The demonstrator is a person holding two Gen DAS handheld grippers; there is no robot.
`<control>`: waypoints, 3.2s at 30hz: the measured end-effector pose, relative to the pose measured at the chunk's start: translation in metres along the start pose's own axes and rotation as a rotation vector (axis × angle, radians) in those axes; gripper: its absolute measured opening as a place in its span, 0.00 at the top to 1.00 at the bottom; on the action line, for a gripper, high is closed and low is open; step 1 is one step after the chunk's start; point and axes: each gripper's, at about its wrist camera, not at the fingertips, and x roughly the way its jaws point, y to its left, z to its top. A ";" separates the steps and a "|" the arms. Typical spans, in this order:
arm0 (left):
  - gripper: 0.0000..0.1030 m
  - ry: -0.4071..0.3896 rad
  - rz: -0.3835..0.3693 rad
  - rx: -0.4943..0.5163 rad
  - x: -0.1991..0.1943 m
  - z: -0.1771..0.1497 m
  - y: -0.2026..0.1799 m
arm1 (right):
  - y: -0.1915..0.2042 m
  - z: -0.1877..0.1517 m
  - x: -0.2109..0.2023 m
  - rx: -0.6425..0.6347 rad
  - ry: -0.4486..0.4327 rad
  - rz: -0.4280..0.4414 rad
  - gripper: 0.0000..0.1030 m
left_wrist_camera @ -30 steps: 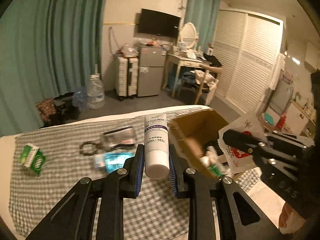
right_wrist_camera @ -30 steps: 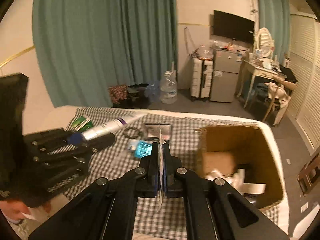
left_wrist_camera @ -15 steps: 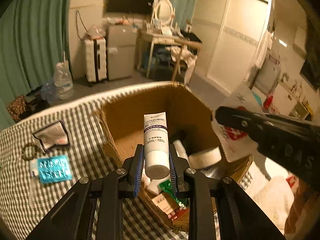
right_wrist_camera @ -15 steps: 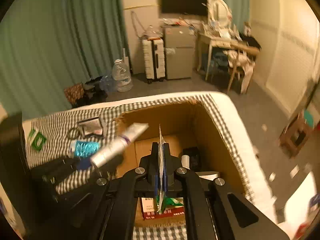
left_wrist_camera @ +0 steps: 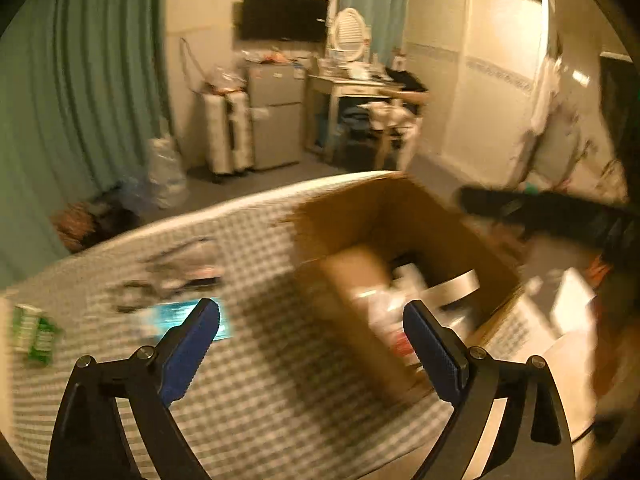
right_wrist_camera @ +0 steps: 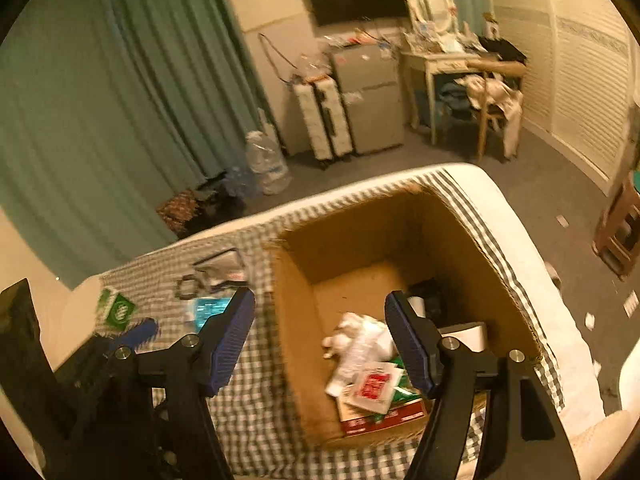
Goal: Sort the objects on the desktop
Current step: 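Move both empty grippers back over the bedspread, then grasp clear plastic comb with left gripper while right gripper grasps blue blister pack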
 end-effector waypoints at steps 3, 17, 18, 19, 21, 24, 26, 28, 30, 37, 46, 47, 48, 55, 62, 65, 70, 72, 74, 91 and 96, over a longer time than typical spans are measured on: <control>0.04 0.004 0.134 -0.021 -0.030 -0.019 0.047 | 0.024 -0.007 -0.016 -0.045 -0.018 0.076 0.34; 0.00 0.139 0.386 -0.354 -0.002 -0.146 0.184 | 0.141 -0.107 0.040 -0.252 -0.016 0.189 0.11; 0.00 0.149 0.375 -0.370 0.008 -0.152 0.188 | 0.143 -0.115 0.054 -0.282 -0.020 0.163 0.11; 0.00 0.154 0.368 -0.381 0.015 -0.155 0.190 | 0.145 -0.122 0.062 -0.304 -0.014 0.149 0.11; 0.00 0.163 0.359 -0.393 0.034 -0.166 0.195 | 0.147 -0.128 0.087 -0.335 0.045 0.126 0.11; 0.00 0.177 0.368 -0.390 0.064 -0.172 0.201 | 0.142 -0.126 0.119 -0.288 0.133 0.139 0.11; 0.00 0.177 0.369 -0.406 0.083 -0.171 0.208 | 0.138 -0.119 0.139 -0.241 0.139 0.139 0.11; 0.00 0.172 0.355 -0.429 0.101 -0.170 0.218 | 0.136 -0.116 0.156 -0.183 0.129 0.123 0.11; 0.00 0.161 0.340 -0.428 0.114 -0.167 0.225 | 0.137 -0.112 0.180 -0.148 0.135 0.133 0.11; 0.00 0.100 0.253 -0.311 0.145 -0.156 0.229 | 0.152 -0.112 0.237 -0.136 0.137 0.179 0.08; 0.00 0.124 0.213 -0.251 0.173 -0.165 0.231 | 0.170 -0.113 0.284 -0.130 0.171 0.116 0.05; 0.00 0.120 0.212 -0.255 0.173 -0.164 0.233 | 0.173 -0.114 0.286 -0.140 0.170 0.110 0.05; 0.00 0.118 0.209 -0.255 0.173 -0.164 0.233 | 0.177 -0.114 0.287 -0.156 0.169 0.094 0.05; 0.06 0.096 0.192 -0.282 0.164 -0.167 0.243 | 0.178 -0.110 0.299 -0.129 0.161 0.050 0.02; 0.18 0.106 0.153 -0.210 0.160 -0.169 0.238 | 0.162 -0.109 0.316 -0.035 0.186 0.098 0.02; 0.26 0.118 0.146 -0.167 0.164 -0.165 0.230 | 0.167 -0.111 0.319 -0.076 0.202 0.083 0.02; 0.69 0.116 0.093 -0.185 0.162 -0.159 0.231 | 0.186 -0.118 0.320 -0.197 0.220 0.012 0.05; 0.70 0.111 0.074 -0.215 0.161 -0.159 0.236 | 0.186 -0.118 0.318 -0.193 0.218 0.015 0.05; 0.72 0.107 0.054 -0.244 0.155 -0.164 0.244 | 0.185 -0.117 0.316 -0.176 0.216 0.021 0.05; 0.74 0.070 0.066 -0.302 0.120 -0.164 0.265 | 0.183 -0.111 0.288 -0.171 0.175 0.062 0.05; 0.74 0.088 0.070 -0.297 0.121 -0.163 0.263 | 0.178 -0.108 0.285 -0.160 0.170 0.073 0.05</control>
